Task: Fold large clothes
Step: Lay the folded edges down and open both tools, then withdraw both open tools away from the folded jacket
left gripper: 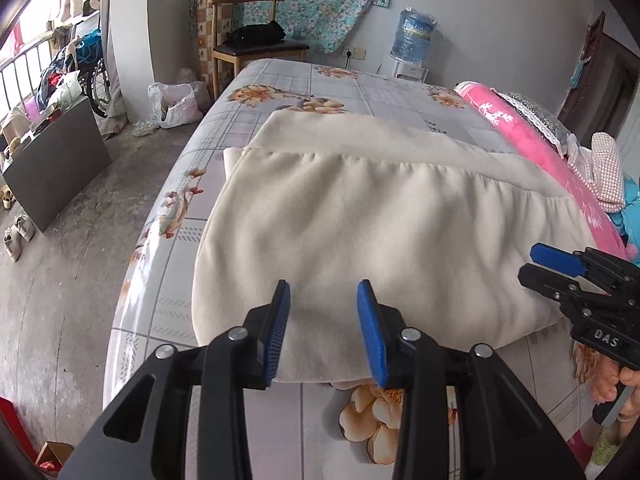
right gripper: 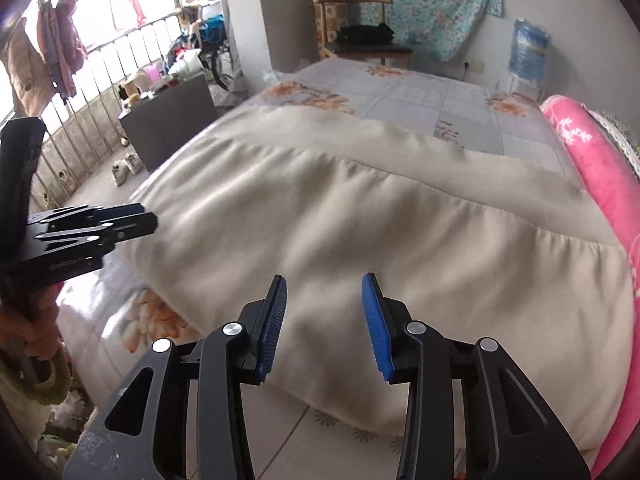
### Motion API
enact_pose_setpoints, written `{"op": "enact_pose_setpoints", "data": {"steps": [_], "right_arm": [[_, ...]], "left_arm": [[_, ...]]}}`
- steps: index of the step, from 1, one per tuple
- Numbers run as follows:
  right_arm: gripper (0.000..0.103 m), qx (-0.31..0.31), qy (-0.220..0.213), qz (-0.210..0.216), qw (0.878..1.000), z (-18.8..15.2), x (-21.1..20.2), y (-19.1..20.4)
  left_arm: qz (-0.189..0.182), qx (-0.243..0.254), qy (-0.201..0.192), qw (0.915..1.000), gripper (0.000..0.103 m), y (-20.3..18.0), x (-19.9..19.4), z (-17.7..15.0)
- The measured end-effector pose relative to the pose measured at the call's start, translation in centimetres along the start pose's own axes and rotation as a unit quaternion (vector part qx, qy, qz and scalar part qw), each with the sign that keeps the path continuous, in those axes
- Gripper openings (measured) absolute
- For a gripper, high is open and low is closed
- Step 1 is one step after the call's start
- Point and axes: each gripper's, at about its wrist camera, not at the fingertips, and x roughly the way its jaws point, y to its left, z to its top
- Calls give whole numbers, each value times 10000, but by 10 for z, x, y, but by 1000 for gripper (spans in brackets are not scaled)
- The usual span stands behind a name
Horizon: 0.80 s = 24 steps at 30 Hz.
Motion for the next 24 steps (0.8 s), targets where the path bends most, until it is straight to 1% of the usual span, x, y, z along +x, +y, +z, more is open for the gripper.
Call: {"op": "enact_pose_setpoints", "data": {"steps": [1, 2, 3, 4, 5, 6, 8, 10, 11, 13, 15, 16, 18, 19, 20, 21, 23, 24], "right_arm": [[37, -121, -98, -1, 9999, -4, -6, 6], [39, -278, -102, -52, 9995, -10, -9, 12], [42, -433, 5, -144, 9990, -16, -5, 17], [42, -575, 169, -311, 9977, -23, 2, 20], [43, -632, 239, -424, 9968, -29, 6, 19], [43, -566, 186, -370, 9975, -31, 3, 16], [43, -280, 158, -285, 9991, -29, -9, 9], [46, -43, -109, -335, 9994, -28, -27, -1], [46, 78, -161, -452, 9988, -29, -31, -10], [48, 448, -150, -826, 9955, -37, -38, -33], [49, 857, 78, -1346, 9872, -50, -35, -63], [49, 1061, 180, -1402, 9843, -58, -34, -77], [49, 1469, 135, -1084, 9831, -67, -43, -93], [49, 1537, 115, -1072, 9822, -67, -48, -95], [51, 1558, 72, -1091, 9817, -66, -55, -95], [60, 1596, 4, -1105, 9810, -66, -63, -95], [67, 1740, -217, -1027, 9791, -66, -82, -96], [69, 1799, -292, -952, 9786, -67, -86, -95]], "left_arm": [[26, 14, -14, 10000, 43, 1, -1, -1], [98, 39, 13, 9999, 46, 1, 0, -3], [201, 58, 76, 9998, 46, 1, 4, -4], [268, 51, 153, 9995, 48, 2, 8, -5], [249, 6, 164, 9996, 49, 4, 10, -6], [231, -42, 138, 9996, 50, 5, 9, -6], [233, -91, 126, 9996, 50, 8, 5, -6], [241, -140, 76, 9996, 53, 12, 1, -7], [251, -172, 86, 9995, 54, 15, 1, -8], [215, -246, 153, 9993, 56, 19, 5, -9], [175, -315, 192, 9992, 57, 22, 7, -11], [189, -325, 193, 9991, 59, 22, 7, -10], [232, -327, 208, 9990, 61, 21, 5, -8], [270, -326, 207, 9989, 62, 20, 3, -8], [323, -314, 183, 9988, 63, 19, 0, -8], [365, -280, 129, 9989, 64, 17, -6, -8], [407, -173, -45, 9990, 72, 12, -19, -9], [436, -89, -146, 9989, 73, 7, -28, -10]]}}
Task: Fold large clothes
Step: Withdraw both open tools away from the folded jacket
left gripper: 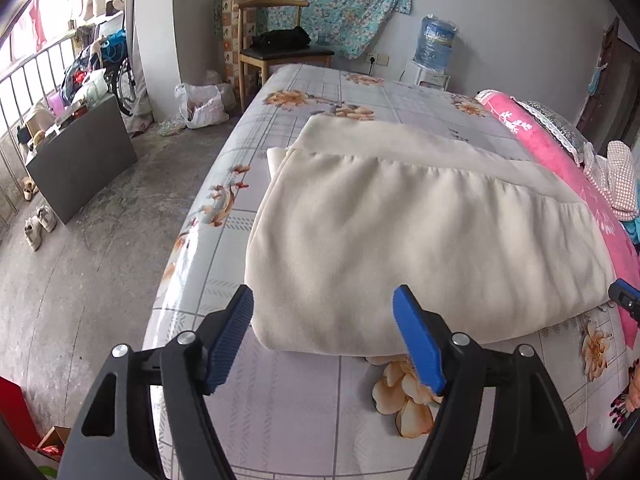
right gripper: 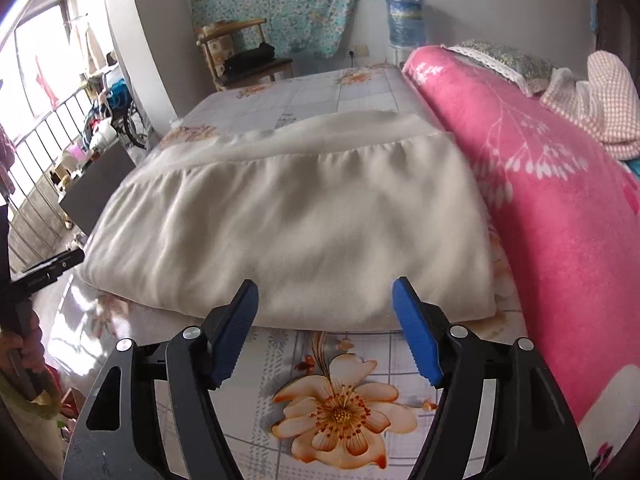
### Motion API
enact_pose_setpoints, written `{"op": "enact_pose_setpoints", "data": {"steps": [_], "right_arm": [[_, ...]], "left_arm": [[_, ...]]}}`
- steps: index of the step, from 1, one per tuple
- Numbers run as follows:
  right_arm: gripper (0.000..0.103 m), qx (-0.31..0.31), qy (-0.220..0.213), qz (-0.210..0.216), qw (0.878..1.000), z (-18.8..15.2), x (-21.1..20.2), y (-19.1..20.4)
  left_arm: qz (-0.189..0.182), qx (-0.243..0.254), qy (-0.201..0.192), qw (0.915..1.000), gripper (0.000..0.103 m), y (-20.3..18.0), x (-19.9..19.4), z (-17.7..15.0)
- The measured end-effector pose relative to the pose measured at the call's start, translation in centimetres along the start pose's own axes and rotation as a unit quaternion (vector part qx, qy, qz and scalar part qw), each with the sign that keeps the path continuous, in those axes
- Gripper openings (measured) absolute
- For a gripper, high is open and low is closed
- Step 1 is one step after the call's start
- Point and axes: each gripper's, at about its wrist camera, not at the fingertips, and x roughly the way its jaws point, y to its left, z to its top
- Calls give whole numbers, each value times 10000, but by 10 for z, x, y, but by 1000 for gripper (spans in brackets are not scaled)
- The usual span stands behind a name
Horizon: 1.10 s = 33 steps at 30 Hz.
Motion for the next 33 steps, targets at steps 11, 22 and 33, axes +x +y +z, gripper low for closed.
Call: {"op": "enact_pose_setpoints", "data": {"steps": [11, 22, 33], "right_arm": [[87, -266, 99, 181, 9994, -35, -24, 31], [94, -572, -239, -528, 9967, -42, -46, 60], [95, -574, -412, -838, 9940, -44, -52, 64]], "left_arm": [[-259, 74, -387, 9989, 97, -48, -63, -27], [696, 364, -534, 9955, 98, -88, -80, -44], [422, 319, -165, 9985, 98, -96, -73, -45]]}}
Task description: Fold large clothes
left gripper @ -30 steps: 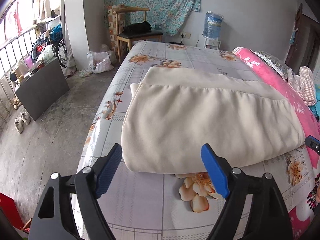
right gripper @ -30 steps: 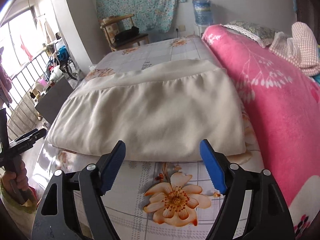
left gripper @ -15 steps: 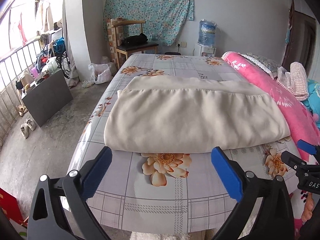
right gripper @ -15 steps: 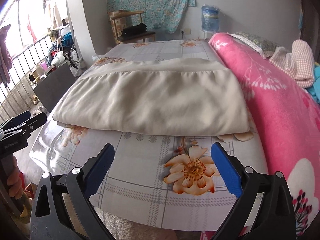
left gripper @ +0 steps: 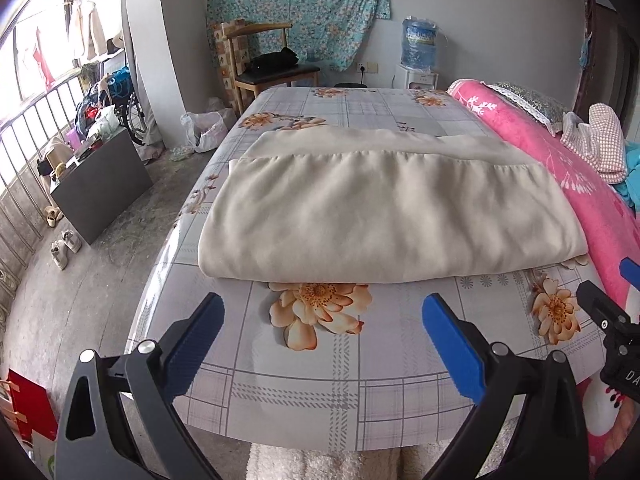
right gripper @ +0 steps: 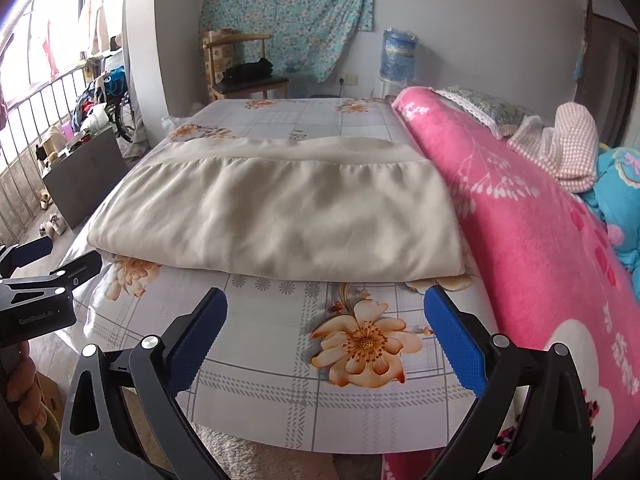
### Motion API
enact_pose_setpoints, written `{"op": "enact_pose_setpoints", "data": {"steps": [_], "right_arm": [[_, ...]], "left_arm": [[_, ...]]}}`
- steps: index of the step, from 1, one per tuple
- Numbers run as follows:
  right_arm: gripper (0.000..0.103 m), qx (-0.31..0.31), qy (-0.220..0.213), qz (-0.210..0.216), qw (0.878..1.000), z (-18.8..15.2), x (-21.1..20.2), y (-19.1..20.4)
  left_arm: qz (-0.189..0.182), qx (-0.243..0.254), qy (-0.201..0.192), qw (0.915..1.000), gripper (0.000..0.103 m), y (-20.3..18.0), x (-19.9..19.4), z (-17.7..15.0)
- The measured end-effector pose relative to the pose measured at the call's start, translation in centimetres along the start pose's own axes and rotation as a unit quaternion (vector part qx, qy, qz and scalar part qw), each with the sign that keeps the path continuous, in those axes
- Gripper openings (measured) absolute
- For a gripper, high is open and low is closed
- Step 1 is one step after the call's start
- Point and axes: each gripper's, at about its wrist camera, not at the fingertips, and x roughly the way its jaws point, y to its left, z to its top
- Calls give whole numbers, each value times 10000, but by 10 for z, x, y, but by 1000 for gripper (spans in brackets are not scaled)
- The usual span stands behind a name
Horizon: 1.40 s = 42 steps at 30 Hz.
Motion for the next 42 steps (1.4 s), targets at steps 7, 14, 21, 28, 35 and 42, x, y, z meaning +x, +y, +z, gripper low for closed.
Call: {"op": "enact_pose_setpoints", "data": {"steps": [7, 14, 21, 28, 35, 42], "right_arm": [[95, 69, 21, 43, 10000, 3, 2, 7], [95, 174, 148, 130, 9997, 10, 4, 12], [95, 123, 313, 45, 9994, 9, 9, 16], [95, 146, 408, 18, 9991, 10, 13, 18], [95, 103, 433, 17, 9990, 10, 14, 23], [95, 101, 464, 6, 9989, 9, 15, 23]], "left_arm": [[278, 33, 20, 9996, 98, -8, -1, 1], [219, -32, 265, 9994, 97, -7, 8, 1], [86, -103, 367, 9992, 97, -6, 13, -1], [17, -134, 419, 9990, 97, -4, 16, -1], [-9, -109, 435, 9990, 97, -5, 18, -1], [-17, -76, 429, 9990, 97, -7, 18, 0]]}}
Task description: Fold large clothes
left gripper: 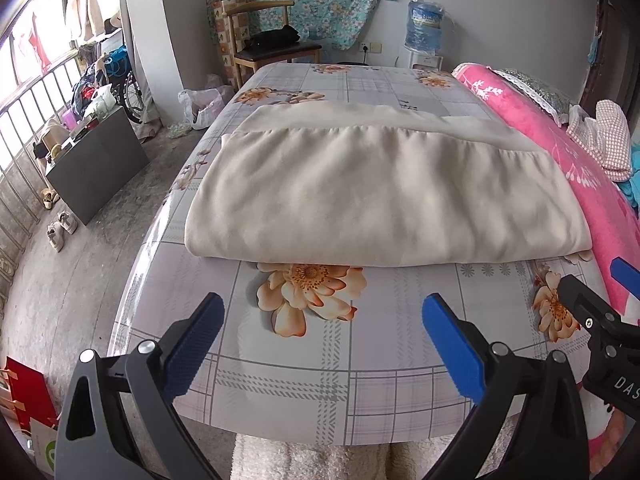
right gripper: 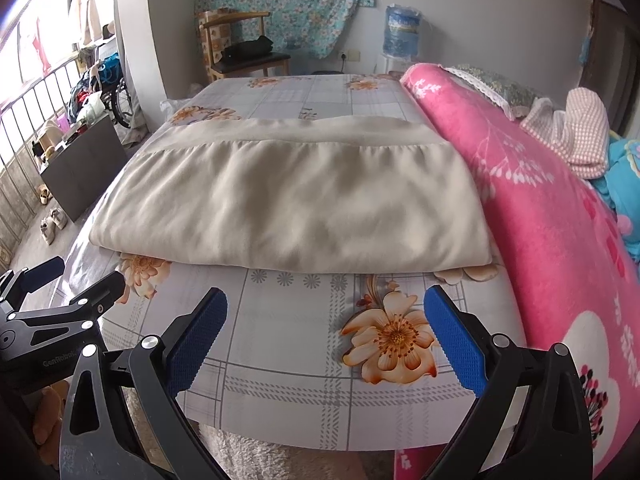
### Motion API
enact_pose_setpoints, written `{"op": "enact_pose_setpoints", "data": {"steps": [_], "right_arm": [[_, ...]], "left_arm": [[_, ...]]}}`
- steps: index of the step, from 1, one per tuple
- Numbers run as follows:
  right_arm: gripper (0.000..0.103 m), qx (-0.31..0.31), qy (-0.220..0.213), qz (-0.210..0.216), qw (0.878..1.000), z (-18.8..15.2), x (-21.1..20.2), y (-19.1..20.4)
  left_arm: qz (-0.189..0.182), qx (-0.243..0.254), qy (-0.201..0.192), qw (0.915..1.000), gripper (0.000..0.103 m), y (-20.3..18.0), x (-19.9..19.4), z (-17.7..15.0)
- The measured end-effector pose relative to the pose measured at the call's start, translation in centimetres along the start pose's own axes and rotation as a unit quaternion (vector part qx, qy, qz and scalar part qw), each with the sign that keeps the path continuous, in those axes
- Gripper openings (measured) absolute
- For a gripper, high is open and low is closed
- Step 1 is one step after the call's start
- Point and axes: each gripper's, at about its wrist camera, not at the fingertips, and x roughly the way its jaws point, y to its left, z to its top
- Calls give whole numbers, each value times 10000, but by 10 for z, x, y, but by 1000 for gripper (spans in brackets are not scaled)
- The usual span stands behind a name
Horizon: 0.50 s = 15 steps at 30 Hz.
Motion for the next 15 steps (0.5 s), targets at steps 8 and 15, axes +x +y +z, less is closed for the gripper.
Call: {"op": "enact_pose_setpoints", "data": {"steps": [8, 15], "right_arm": [[95, -55, -1, -19, 10000, -1, 1, 1], [95, -54, -64, -47, 10000, 0, -3, -2]], "left_arm": [[-9, -5, 10, 10000, 97, 0, 0, 0], [-3, 65, -25, 10000, 97, -4, -4, 1]]}}
